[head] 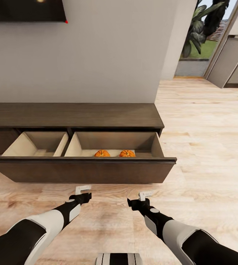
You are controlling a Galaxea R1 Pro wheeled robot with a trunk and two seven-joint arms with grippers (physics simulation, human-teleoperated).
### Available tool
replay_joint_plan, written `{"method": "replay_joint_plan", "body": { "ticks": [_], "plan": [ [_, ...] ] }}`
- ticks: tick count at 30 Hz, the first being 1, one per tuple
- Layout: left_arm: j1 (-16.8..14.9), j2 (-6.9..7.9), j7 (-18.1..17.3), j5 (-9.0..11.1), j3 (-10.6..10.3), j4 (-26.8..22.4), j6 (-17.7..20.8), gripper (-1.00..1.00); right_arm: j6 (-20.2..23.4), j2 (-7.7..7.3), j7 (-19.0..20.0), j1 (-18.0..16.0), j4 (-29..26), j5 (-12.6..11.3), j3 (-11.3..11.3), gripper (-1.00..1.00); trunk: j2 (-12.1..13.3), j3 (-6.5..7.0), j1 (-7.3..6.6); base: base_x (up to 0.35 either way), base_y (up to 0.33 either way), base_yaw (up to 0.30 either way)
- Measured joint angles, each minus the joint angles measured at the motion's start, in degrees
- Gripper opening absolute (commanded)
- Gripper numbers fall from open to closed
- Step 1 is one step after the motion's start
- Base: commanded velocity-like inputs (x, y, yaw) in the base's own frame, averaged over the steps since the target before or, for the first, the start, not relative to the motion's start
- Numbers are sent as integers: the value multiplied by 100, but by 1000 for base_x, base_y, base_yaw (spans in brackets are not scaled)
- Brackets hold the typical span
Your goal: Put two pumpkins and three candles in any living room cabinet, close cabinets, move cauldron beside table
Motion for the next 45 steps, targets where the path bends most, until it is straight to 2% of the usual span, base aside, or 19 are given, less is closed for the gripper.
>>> {"method": "replay_joint_plan", "body": {
  "ticks": [5, 17, 45],
  "plan": [
    [10, 0, 5, 0, 0, 0, -2, 100, -38, 0, 0, 39, -2, 0, 0, 100, 0, 0, -2, 80, 0, 0],
    [15, 0, 8, 1, 0, 0, -2, 100, -48, 0, -2, 55, -5, 0, 0, 100, 0, 0, -2, 273, 0, 0],
    [24, 0, 11, 1, -1, 0, -2, 100, -48, 0, -2, 55, -5, 0, 0, 100, 0, 0, 0, 61, 0, 0]
  ]
}}
